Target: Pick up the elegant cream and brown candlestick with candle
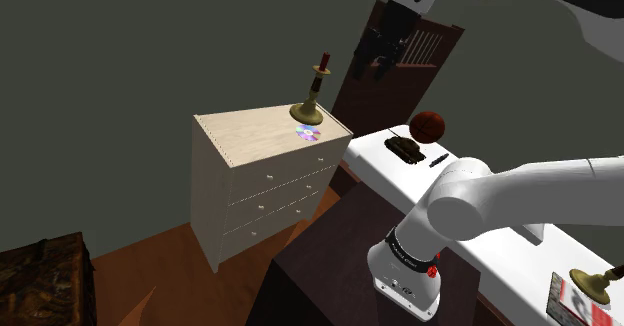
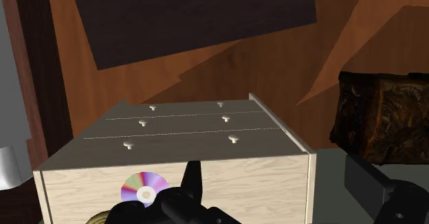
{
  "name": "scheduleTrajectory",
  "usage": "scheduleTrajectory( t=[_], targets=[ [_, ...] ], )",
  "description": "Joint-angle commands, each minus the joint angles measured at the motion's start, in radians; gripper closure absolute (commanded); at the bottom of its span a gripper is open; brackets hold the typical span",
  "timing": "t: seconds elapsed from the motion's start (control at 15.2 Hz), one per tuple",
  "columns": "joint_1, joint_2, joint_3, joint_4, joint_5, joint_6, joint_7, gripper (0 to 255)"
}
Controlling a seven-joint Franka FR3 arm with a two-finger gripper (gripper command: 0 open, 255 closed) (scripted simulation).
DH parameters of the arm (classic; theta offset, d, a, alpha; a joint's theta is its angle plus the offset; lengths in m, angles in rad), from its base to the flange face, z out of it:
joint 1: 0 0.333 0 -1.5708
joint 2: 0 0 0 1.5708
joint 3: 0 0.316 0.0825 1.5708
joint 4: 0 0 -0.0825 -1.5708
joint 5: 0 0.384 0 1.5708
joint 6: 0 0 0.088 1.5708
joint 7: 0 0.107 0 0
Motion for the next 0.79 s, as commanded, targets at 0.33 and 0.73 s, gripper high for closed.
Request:
scheduleTrajectory(
  t=[0.33, 0.73],
  targets=[
    [-0.011, 0.141, -0.085, 0.068, -0.055, 0.062, -0.124, 0],
    [-0.016, 0.333, -0.178, 0.192, -0.088, 0.122, -0.27, 0]
  ],
)
